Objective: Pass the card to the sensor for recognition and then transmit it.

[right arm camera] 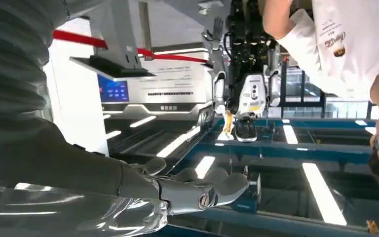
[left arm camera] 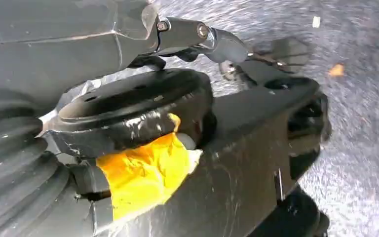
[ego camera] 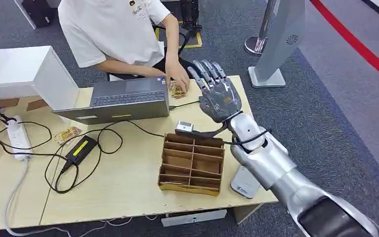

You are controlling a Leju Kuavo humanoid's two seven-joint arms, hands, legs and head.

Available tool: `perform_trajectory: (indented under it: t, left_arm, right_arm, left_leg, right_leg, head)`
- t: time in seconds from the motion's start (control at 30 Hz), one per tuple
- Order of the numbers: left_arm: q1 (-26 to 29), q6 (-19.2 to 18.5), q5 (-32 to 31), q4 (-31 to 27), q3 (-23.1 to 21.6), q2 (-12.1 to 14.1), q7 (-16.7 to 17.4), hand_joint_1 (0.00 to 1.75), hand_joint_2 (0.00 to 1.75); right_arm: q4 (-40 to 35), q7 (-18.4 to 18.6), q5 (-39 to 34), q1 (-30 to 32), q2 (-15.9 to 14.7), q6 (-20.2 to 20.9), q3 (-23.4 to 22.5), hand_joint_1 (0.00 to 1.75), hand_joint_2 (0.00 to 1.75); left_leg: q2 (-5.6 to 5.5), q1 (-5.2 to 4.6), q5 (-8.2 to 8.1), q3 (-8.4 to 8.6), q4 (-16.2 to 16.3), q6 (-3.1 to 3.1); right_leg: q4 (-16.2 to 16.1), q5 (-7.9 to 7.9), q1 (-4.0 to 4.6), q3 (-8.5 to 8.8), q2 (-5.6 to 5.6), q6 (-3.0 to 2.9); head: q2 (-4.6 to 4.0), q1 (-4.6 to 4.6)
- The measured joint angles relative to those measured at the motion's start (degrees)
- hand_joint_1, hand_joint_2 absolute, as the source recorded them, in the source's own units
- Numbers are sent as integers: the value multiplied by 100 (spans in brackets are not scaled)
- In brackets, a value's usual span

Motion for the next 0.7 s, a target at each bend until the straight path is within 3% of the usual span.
perform_trajectory:
  t: [0.2,0.4,0.63,0.7]
  left_arm:
    - [9,-46,218,0,249,37,107,0,175]
    - [10,55,422,0,542,39,107,0,175]
    - [11,70,446,0,590,39,107,0,175]
    - [10,96,459,0,658,39,107,0,175]
  right_arm:
    - [-2150,-123,109,1647,-882,-112,-296,0,175]
    - [-3979,-221,498,3614,-1669,-783,-676,0,175]
    - [-4215,-243,565,3867,-1758,-882,-746,0,175]
    - [-4534,-289,636,4276,-1874,-970,-835,0,175]
  left_leg:
    - [-12,0,-24,2,0,15]
    - [-9,0,-52,6,0,17]
    - [-9,0,-54,6,-1,19]
    - [-2,0,-60,7,-1,14]
  right_leg:
    - [-11,-19,1,10,-14,13]
    - [-14,-41,0,19,-15,21]
    - [-14,-44,0,21,-15,22]
    - [-13,-44,0,20,-5,20]
  head:
    - [2,-2]
    - [0,-4]
    - [0,-2]
    - [2,-4]
